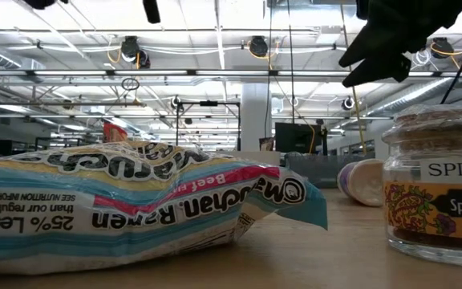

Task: Pick & Place Food Item
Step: Put the green seasoning bottle into the white bin

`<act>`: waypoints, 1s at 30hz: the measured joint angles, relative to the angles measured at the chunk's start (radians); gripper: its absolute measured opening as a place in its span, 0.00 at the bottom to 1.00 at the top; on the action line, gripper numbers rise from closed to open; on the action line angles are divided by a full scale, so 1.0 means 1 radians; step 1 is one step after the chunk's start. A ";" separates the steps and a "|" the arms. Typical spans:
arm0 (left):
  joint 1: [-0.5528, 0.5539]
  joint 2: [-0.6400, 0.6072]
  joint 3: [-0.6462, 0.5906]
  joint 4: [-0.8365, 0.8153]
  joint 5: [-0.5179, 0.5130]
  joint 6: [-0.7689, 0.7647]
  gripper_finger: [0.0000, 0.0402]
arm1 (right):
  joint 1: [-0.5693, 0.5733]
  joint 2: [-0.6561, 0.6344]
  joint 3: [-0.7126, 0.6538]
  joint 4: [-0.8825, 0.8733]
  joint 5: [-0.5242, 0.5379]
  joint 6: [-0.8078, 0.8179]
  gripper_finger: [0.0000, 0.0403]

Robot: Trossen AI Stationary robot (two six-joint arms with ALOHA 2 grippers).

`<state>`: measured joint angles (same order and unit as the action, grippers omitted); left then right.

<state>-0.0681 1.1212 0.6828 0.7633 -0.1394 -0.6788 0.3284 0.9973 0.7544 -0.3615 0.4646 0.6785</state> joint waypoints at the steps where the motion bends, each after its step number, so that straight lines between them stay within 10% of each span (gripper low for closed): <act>1: -0.008 0.027 0.004 0.013 -0.011 -0.003 0.42 | -0.017 -0.010 0.000 -0.020 -0.040 -0.021 0.66; 12: -0.008 0.167 0.082 0.021 0.024 -0.049 0.42 | -0.121 -0.192 0.000 -0.312 -0.150 -0.037 0.71; 30: 0.126 0.142 0.115 0.018 0.173 -0.029 0.42 | -0.178 -0.230 0.000 0.190 -0.152 -0.101 0.71</act>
<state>0.0578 1.2633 0.7979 0.7814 0.0334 -0.7082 0.1501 0.7670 0.7544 -0.1714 0.3122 0.5779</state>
